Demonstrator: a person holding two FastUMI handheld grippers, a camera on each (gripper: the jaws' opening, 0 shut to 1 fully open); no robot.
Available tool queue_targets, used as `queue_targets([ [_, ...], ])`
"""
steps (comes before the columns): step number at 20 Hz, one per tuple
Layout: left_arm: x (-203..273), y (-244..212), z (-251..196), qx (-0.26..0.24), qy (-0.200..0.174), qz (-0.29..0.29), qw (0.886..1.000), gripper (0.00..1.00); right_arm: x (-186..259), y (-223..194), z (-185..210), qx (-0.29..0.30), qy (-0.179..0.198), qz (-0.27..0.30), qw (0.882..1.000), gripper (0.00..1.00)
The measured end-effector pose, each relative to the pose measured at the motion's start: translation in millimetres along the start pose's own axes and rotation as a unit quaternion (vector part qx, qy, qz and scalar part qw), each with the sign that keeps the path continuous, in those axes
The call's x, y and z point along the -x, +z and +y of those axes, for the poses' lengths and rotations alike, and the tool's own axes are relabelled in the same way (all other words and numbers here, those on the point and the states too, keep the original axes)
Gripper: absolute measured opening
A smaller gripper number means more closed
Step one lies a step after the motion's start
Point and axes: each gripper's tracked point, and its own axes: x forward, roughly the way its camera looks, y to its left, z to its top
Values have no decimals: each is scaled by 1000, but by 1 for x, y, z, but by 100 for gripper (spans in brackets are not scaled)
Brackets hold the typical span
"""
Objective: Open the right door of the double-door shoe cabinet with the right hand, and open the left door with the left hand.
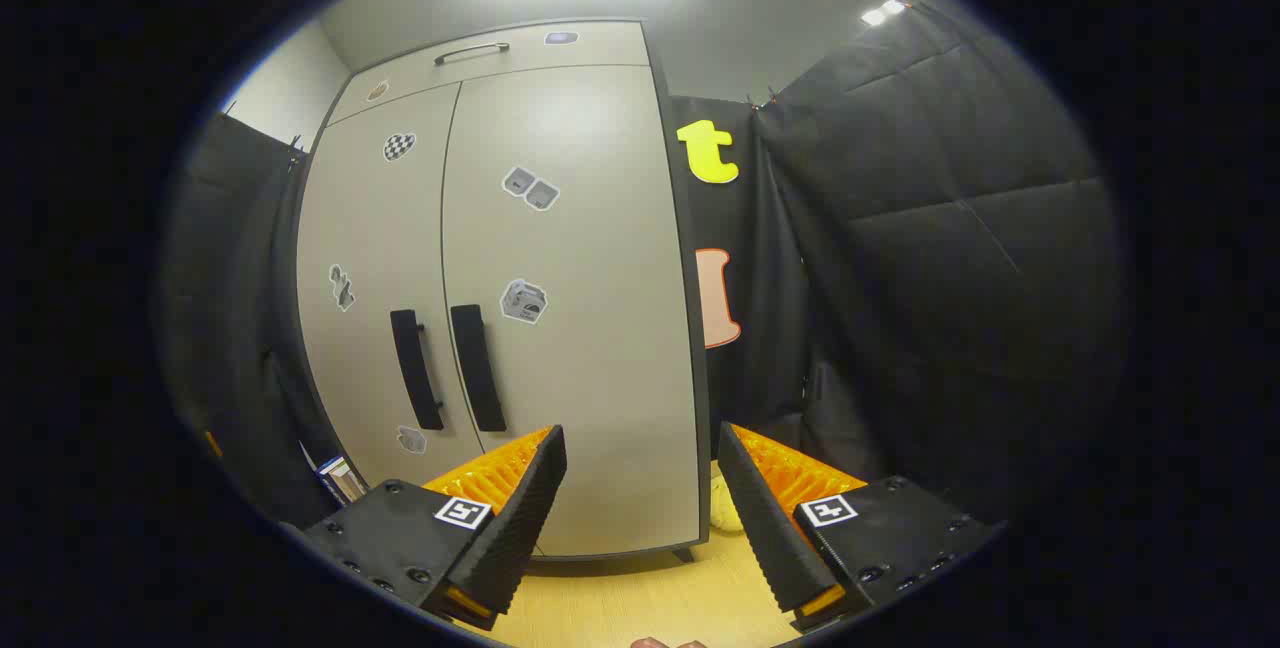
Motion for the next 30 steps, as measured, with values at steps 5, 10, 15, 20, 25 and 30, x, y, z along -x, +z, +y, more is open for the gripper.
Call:
queue_targets([
  [5, 12, -9, -1, 9, 6, 10, 1000, 96, -1, -2, 13, -2, 16, 4, 1000, 96],
  [10, 20, -12, 6, 1, 9, 10, 1000, 92, 3, -10, 15, -10, 18, 18, 1000, 96],
  [15, 11, -37, 2, 14, -5, 32, 999, 96, 3, -25, 25, -18, 25, 52, 998, 96],
  [20, -2, -47, 0, 19, -19, 47, 999, 96, 2, -29, 37, 8, 29, 59, 998, 96],
  [25, -10, -56, 3, 25, -24, 61, 998, 90, -6, -16, 52, 9, 38, 54, 998, 96],
  [30, -9, -64, 6, 28, -27, 68, 997, 90, -30, 11, 81, -8, 64, 46, 997, 96],
])
